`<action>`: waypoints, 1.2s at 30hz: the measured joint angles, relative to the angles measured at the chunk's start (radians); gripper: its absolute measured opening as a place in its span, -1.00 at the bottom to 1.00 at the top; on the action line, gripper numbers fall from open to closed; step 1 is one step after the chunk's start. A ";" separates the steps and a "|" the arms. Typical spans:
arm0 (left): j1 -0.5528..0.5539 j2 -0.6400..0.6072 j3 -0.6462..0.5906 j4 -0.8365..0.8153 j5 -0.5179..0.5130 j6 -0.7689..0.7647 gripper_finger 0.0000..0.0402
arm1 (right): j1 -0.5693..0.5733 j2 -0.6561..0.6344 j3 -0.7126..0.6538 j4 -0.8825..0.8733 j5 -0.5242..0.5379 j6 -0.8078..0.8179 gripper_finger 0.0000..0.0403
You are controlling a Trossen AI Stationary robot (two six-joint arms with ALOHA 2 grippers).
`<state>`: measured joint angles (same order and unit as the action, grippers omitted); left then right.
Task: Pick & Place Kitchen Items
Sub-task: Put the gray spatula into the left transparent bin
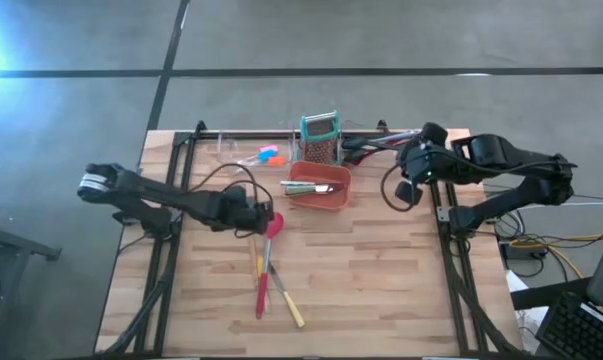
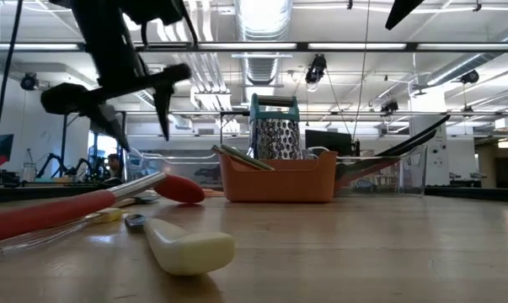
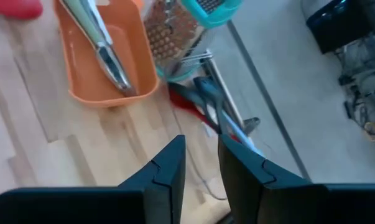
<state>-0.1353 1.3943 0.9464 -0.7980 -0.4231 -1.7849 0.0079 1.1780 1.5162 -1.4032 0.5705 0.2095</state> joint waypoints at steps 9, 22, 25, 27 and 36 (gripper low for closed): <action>0.009 0.118 0.048 -0.160 0.147 -0.051 0.40 | -0.064 -0.060 0.000 0.003 -0.021 -0.051 -0.49; 0.106 0.206 0.047 -0.108 0.224 0.081 0.40 | -0.064 -0.085 -0.002 0.007 -0.021 -0.074 -0.60; 0.122 0.228 0.047 -0.102 0.264 0.103 0.40 | -0.064 -0.088 -0.004 0.007 -0.021 -0.074 -0.62; 0.125 0.244 0.046 -0.092 0.274 0.109 0.40 | -0.064 -0.090 -0.005 0.007 -0.021 -0.074 -0.62; 0.152 0.306 0.044 -0.072 0.305 0.101 0.40 | -0.064 -0.091 -0.008 0.007 -0.021 -0.074 -0.55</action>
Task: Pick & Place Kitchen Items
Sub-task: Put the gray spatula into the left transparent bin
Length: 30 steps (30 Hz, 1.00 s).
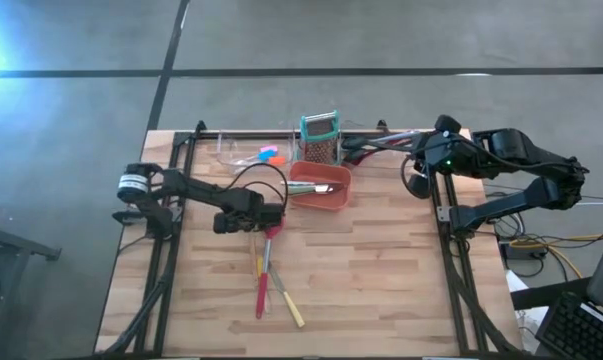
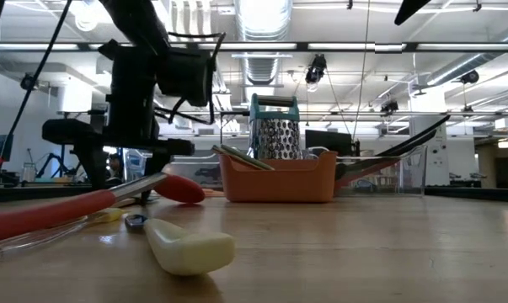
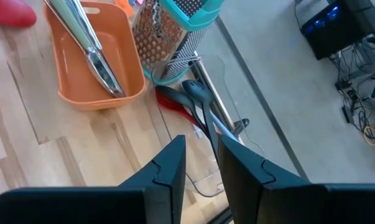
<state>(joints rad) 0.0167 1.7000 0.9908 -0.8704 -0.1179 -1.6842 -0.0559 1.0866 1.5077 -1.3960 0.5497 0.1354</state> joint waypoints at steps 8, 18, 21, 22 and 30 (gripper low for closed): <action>0.041 0.011 -0.030 0.067 0.030 0.030 0.26 | 0.000 0.000 -0.014 -0.001 0.000 -0.004 -0.56; 0.071 0.010 -0.066 0.102 0.056 0.065 -0.25 | 0.000 0.000 -0.042 -0.002 0.000 -0.005 -0.66; 0.072 0.011 -0.076 0.102 0.056 0.064 -0.46 | 0.000 0.000 -0.043 -0.003 0.000 -0.005 -0.66; 0.072 0.011 -0.078 0.101 0.056 0.063 -0.53 | 0.000 0.000 -0.043 -0.003 0.000 -0.005 -0.65; 0.071 -0.028 -0.077 0.094 0.056 0.063 -0.67 | 0.000 0.000 -0.043 -0.003 0.000 -0.019 -0.59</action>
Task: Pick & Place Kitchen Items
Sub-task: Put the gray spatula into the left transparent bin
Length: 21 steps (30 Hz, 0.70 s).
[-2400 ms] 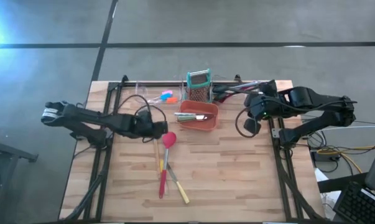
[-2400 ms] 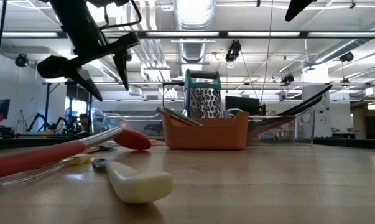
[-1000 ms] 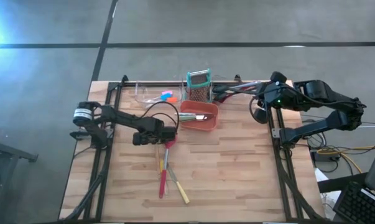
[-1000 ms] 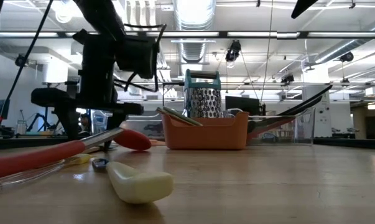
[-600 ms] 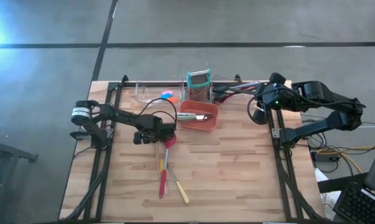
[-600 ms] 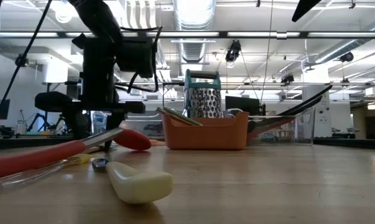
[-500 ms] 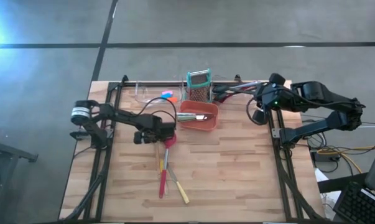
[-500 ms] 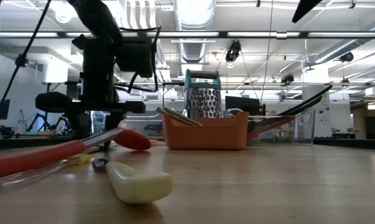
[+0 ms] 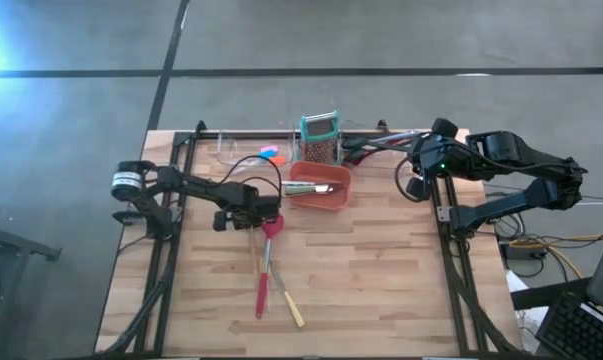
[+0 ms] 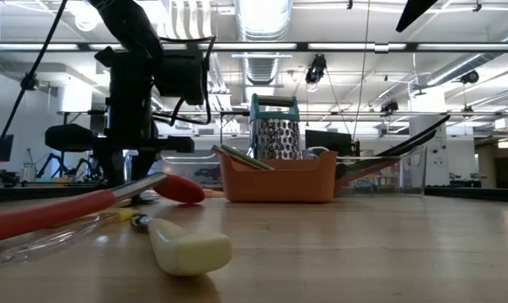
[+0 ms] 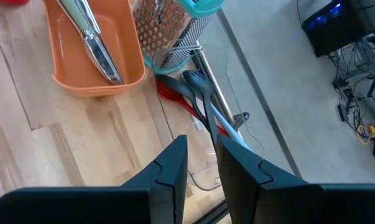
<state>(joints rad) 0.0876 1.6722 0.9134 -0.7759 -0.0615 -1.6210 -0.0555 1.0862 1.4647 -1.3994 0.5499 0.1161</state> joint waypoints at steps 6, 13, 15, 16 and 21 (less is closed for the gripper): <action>-0.005 -0.109 -0.005 -0.040 -0.029 0.010 -0.67 | 0.000 0.000 0.000 0.000 0.001 -0.016 -0.64; -0.040 -0.287 0.018 -0.093 -0.040 0.050 -0.67 | 0.000 -0.007 -0.001 -0.001 0.001 -0.016 -0.70; -0.052 -0.340 0.027 -0.115 -0.063 0.052 -0.67 | 0.000 -0.010 -0.001 0.000 0.002 -0.016 -0.71; -0.059 -0.365 0.030 -0.115 -0.079 0.052 -0.67 | 0.000 -0.012 -0.001 0.000 0.002 -0.016 -0.71; -0.079 -0.477 0.075 -0.108 -0.159 0.099 -0.67 | 0.000 -0.016 -0.001 0.001 0.003 -0.015 -0.69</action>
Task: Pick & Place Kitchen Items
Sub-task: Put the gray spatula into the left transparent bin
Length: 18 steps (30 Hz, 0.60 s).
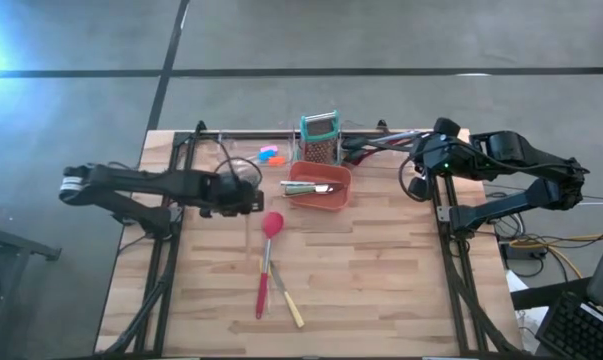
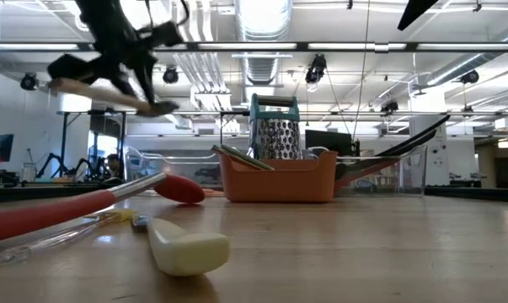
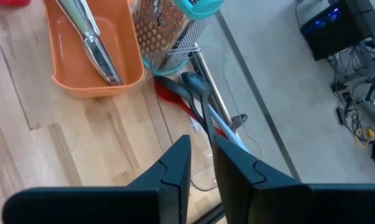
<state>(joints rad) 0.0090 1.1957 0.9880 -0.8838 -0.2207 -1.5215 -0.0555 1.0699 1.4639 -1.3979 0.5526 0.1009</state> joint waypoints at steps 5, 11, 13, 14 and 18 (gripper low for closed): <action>0.001 -0.063 0.073 0.001 -0.096 0.146 -0.67 | 0.000 -0.001 0.000 0.002 0.000 0.001 -0.67; 0.037 -0.079 0.190 0.001 -0.293 0.498 -0.67 | 0.000 -0.001 0.000 0.012 0.000 0.003 -0.71; 0.078 -0.077 0.230 -0.001 -0.297 0.655 -0.67 | 0.000 -0.001 0.000 0.023 0.000 0.003 -0.72; 0.104 -0.074 0.252 -0.005 -0.291 0.721 -0.67 | 0.000 -0.001 0.000 0.026 0.000 0.003 -0.73; 0.250 -0.057 0.346 -0.078 -0.176 0.890 -0.67 | 0.000 -0.001 0.000 0.027 -0.001 0.026 -0.73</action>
<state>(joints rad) 0.2589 1.1391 1.3343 -0.9621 -0.3970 -0.6314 -0.0555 1.0687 1.4639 -1.3712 0.5519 0.1269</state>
